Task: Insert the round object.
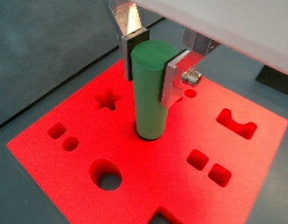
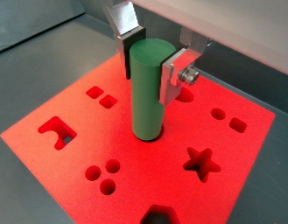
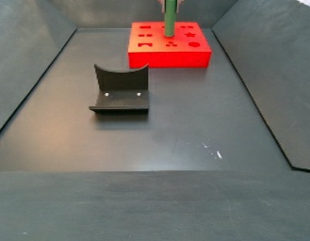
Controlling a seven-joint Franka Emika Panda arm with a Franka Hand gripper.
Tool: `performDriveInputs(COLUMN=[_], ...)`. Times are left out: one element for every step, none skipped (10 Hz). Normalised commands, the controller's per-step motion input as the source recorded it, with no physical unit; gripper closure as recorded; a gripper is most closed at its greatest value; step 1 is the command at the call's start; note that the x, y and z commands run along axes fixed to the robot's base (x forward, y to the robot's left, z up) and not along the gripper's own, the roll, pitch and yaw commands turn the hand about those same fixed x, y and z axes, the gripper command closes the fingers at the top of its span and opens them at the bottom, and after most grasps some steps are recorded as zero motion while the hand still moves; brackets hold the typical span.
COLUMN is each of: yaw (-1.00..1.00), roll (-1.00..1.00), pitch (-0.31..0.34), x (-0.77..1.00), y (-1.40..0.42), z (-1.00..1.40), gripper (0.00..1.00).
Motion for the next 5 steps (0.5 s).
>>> performDriveInputs(yaw=[0.0, 0.0, 0.05, 0.03, 0.06], roll=[-0.05, -0.04, -0.07, -0.04, 0.05], pitch=[-0.09, -0.103, -0.144, -0.131, -0.056], x=[-0.01, -0.01, 0.0, 0.0, 0.06], y=[0.0, 0.0, -0.01, 0.0, 0.0], z=[-0.21, -0.26, -0.33, -0.47, -0.55], gripper=[1.0, 1.0, 1.0, 1.0, 1.0])
